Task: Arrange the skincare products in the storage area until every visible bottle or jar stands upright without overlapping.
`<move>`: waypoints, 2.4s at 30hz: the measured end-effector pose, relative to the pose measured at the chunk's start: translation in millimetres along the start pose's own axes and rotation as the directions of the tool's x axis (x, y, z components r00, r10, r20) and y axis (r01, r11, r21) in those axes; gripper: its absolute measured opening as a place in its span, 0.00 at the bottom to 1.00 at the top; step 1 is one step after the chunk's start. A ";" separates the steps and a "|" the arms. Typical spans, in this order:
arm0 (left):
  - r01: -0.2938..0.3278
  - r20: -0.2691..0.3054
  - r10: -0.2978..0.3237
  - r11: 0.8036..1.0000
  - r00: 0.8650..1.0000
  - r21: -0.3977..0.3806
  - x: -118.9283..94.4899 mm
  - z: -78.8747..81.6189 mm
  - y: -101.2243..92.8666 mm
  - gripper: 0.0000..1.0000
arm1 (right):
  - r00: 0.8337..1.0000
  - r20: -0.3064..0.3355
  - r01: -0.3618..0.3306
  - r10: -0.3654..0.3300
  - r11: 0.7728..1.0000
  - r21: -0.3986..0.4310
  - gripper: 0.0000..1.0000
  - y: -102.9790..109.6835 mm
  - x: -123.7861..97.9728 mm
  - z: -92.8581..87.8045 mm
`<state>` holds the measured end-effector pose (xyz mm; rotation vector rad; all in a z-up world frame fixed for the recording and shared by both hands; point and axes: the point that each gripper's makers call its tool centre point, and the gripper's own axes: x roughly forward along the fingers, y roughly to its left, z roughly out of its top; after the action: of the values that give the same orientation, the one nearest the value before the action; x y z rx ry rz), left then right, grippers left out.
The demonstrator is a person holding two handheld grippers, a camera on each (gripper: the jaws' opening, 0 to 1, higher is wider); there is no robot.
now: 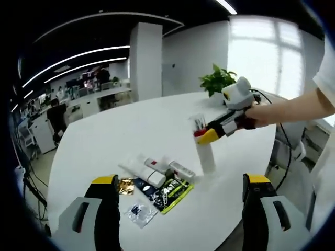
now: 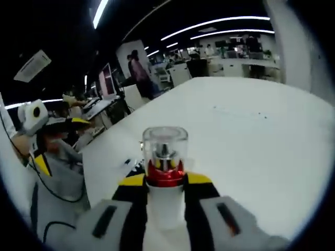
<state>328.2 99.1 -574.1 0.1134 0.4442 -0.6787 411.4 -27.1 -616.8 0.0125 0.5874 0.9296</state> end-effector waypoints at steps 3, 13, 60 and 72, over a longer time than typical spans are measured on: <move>0.052 0.001 -0.052 0.998 0.999 0.033 6.2 1.7 -14.3 0.97 | 0.999 0.019 -0.042 0.042 0.999 -0.024 0.25 14.4 -12.2 4.7; 0.279 0.007 -0.281 0.955 0.960 0.100 35.2 5.8 -71.8 0.92 | 0.977 0.080 -0.192 0.198 0.978 -0.077 0.25 61.7 -49.4 21.9; 0.399 -0.061 -0.397 0.886 0.916 0.235 147.9 13.0 -115.7 0.28 | 0.977 0.155 -0.115 0.144 0.977 -0.182 0.29 31.7 -57.5 4.5; 0.387 -0.090 -0.377 0.897 0.922 0.212 196.3 -3.9 -96.6 0.28 | 0.989 0.101 -0.087 0.107 0.980 -0.180 0.30 -13.0 -30.8 -10.1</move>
<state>401.3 -89.1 -658.5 0.2622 0.4370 -1.1178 402.3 -60.7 -614.1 -0.0651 0.4039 1.0661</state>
